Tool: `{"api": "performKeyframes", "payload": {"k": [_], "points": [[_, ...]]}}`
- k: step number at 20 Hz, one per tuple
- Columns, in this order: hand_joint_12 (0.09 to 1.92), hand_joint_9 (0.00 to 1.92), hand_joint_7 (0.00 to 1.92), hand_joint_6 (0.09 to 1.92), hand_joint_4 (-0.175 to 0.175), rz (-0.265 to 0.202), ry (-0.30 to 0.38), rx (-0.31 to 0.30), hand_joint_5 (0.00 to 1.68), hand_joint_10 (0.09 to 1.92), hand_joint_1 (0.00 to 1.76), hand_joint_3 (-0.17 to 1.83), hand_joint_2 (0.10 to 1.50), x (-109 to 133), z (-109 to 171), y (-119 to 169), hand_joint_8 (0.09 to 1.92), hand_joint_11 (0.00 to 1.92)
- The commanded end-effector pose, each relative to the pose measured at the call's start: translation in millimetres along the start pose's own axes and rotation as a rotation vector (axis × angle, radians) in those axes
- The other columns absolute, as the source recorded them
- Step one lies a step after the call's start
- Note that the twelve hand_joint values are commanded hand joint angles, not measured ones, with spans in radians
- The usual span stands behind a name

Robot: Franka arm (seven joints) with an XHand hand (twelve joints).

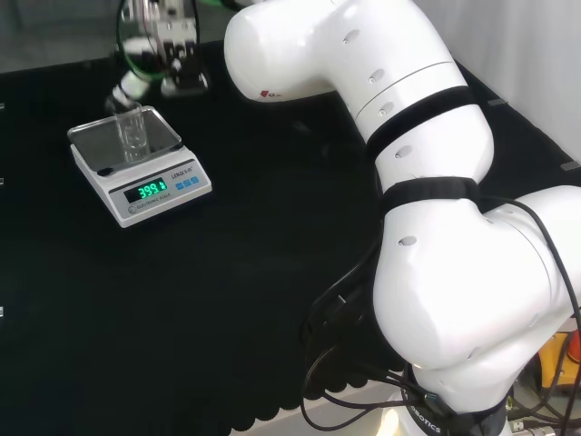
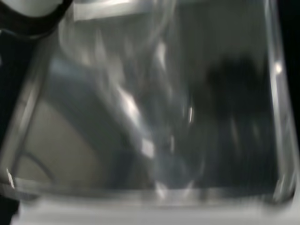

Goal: Put the beaker on the electronic balance.

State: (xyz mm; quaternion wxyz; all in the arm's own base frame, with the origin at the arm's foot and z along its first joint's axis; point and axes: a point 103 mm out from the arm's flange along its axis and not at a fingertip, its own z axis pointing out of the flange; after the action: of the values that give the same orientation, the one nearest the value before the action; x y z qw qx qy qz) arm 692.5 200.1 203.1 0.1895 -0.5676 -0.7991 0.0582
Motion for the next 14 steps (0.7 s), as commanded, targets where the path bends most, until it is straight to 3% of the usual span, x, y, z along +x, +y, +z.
{"api": "performKeyframes", "payload": {"k": [1,3,6,10,14], "points": [[1.19,0.0,0.09,0.09,-0.082,-0.022,-0.025,0.083,0.03,0.09,0.63,0.16,0.69,-28,-26,-79,0.09,0.0],[1.2,0.01,0.11,0.09,-0.084,-0.086,0.061,0.024,0.05,0.12,0.62,0.15,0.7,-40,-44,-104,0.09,0.0],[1.27,0.0,0.18,0.09,-0.09,-0.159,0.177,-0.061,0.13,0.35,0.6,0.1,0.72,-60,-71,-151,0.11,0.0],[1.36,0.0,0.1,0.09,-0.094,-0.194,0.301,-0.159,0.21,0.56,0.58,0.05,0.76,-84,-96,-213,0.57,0.0],[1.43,0.0,0.11,0.09,-0.095,-0.186,0.358,-0.257,0.28,0.71,0.57,0.04,0.77,-96,-107,-272,0.75,0.0]]}}
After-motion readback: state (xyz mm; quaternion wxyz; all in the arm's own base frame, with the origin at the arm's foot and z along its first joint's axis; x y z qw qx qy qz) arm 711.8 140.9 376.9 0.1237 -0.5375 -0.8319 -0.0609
